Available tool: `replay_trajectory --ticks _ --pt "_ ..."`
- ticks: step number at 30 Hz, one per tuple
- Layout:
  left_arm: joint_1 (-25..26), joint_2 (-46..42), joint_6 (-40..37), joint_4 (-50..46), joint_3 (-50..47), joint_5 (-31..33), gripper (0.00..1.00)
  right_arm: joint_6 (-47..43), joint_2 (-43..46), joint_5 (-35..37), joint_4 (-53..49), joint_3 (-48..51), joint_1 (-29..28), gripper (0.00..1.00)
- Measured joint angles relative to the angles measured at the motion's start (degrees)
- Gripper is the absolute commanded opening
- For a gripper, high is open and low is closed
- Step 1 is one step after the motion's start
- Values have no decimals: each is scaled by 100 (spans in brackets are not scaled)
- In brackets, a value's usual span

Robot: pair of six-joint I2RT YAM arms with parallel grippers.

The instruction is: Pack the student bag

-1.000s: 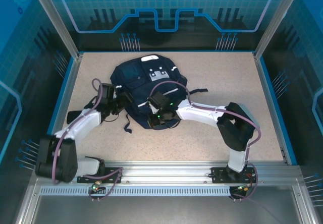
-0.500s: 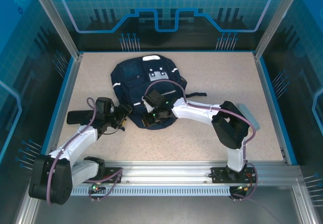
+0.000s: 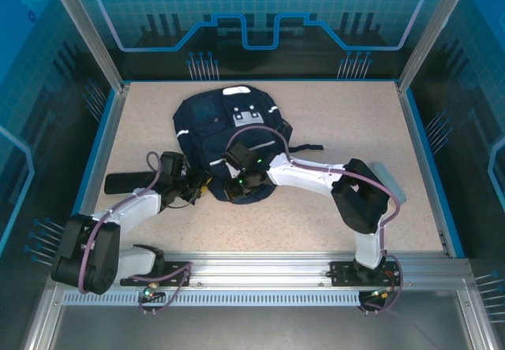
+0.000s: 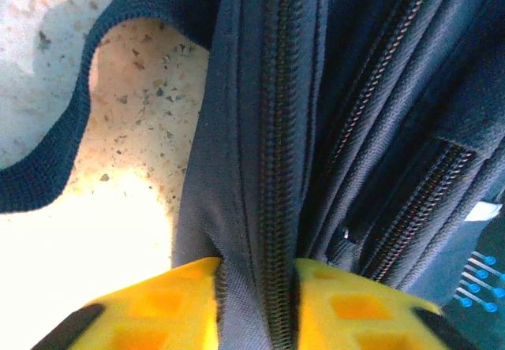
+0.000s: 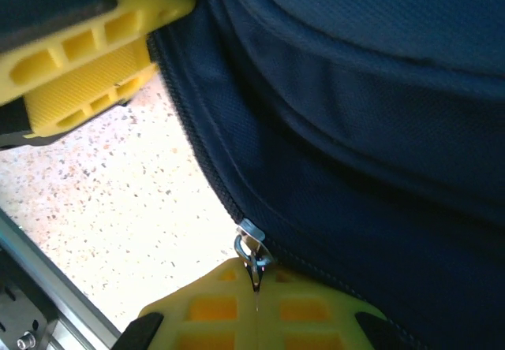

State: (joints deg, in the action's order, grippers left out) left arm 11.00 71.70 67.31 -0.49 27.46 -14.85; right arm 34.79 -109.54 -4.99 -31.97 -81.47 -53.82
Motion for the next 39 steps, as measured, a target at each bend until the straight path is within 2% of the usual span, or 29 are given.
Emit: replay_trajectory --ticks 4,11,15,16,21,25,36,39 --pt "37 0 -13 28 -2 35 10 164 2 487 -457 -188 -20 0" --pt "66 0 -140 15 -31 136 2 330 138 1364 -1123 -129 -2 0" --pt "66 0 -184 15 -33 212 1 358 372 1816 -1449 116 181 0" --pt "66 0 -186 15 -33 212 0 330 420 1829 -1467 186 267 1" --pt "63 0 -214 17 -31 223 1 -74 605 1528 -1346 393 433 26" --pt "63 0 -293 17 -31 262 2 -431 710 1346 -1270 404 420 34" --pt "63 0 -317 17 -31 260 3 -667 424 1379 -1257 313 422 37" --pt "63 0 -319 17 -31 260 4 -599 299 1373 -1250 313 422 31"
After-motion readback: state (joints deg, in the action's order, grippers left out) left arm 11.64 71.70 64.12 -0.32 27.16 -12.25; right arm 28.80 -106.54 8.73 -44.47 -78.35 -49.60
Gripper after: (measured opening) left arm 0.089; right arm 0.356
